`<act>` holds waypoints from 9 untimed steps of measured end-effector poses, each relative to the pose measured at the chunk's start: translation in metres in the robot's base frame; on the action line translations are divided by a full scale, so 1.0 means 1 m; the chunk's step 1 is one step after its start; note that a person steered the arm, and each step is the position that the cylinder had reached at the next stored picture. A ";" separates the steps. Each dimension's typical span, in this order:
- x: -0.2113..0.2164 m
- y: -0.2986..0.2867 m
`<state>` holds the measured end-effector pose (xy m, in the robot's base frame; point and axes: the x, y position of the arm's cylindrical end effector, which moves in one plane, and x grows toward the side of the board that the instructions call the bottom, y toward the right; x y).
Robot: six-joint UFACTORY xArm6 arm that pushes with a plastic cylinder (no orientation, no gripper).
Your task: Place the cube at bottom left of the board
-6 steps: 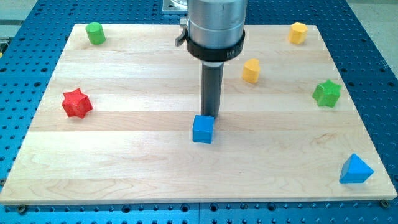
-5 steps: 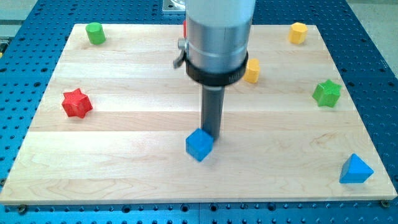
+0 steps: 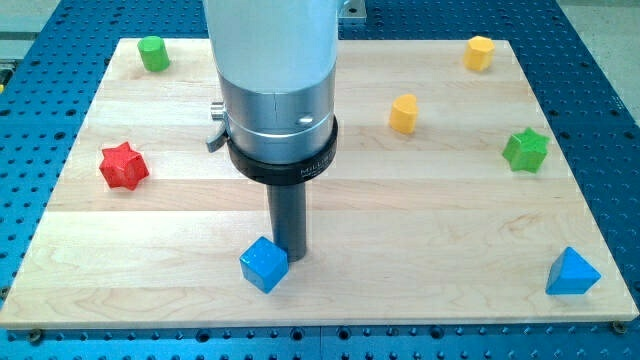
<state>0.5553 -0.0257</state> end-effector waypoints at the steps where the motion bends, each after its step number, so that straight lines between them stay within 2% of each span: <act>1: 0.004 0.045; 2: 0.030 0.050; 3: 0.036 0.014; 4: 0.025 -0.039; 5: 0.012 -0.065; 7: -0.033 -0.041; 8: -0.032 -0.076; 9: -0.003 -0.097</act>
<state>0.5521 -0.1223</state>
